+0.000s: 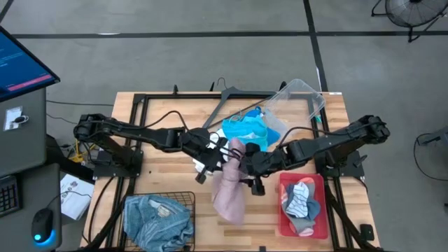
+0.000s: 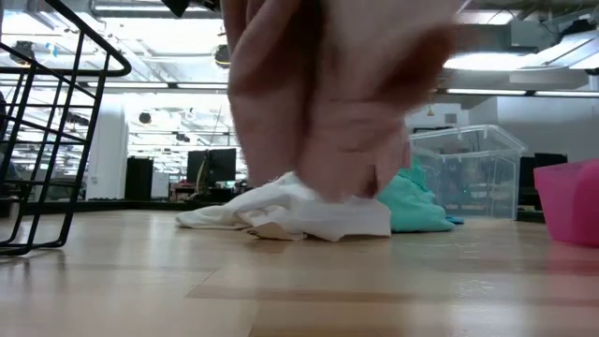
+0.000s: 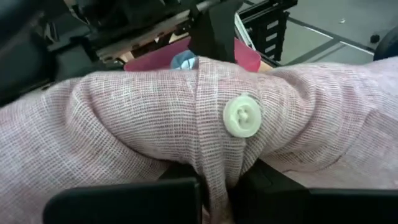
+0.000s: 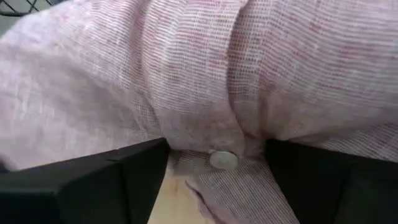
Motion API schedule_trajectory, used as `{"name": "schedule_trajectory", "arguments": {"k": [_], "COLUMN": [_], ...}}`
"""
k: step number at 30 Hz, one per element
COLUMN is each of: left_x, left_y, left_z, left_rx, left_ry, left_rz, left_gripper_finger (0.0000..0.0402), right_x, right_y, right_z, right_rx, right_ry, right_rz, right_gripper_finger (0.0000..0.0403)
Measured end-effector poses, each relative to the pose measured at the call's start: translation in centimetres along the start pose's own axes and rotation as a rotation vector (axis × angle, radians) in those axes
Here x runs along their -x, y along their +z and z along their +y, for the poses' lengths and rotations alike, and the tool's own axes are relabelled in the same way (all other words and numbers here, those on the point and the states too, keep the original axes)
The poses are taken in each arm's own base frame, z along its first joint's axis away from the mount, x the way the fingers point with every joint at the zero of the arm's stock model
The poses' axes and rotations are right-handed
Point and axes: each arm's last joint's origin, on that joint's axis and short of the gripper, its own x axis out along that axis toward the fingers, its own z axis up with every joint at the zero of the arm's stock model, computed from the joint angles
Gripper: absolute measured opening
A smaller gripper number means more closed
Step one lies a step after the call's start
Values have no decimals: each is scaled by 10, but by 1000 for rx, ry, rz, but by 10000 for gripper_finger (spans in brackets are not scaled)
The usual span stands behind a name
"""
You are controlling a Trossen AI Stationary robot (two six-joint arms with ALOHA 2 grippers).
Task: Pick & Place Cloths
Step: Put the pink polo shirt into the wire basket
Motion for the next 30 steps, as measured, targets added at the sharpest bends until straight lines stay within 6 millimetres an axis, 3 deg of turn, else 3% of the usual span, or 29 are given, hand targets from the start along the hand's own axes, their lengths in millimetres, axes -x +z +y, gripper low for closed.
{"name": "schedule_trajectory", "arguments": {"k": [6, 16, 21, 24, 28, 30], "left_x": [6, 41, 42, 42, 45, 46], "left_y": [8, 32, 33, 33, 35, 36], "left_z": [1, 2, 3, 3, 2, 4], "left_rx": [5, -72, -144, -164, -183, -183], "left_ry": [4, 18, 33, 31, 38, 51], "left_rz": [-53, -183, -182, -187, -203, -204], "left_gripper_finger": [19, 19, 19, 20, 31, 41], "right_x": [-1, 3, 2, 2, 2, 2], "right_y": [5, 28, 33, 35, 35, 36], "right_z": [-3, -8, -16, -18, -17, -17], "right_rx": [-9, 86, 69, 74, 133, 131], "right_ry": [-20, 21, 17, 56, 93, 94], "right_rz": [-43, -269, -320, -335, -339, -353], "right_gripper_finger": [270, 270, 261, 196, 45, 42]}}
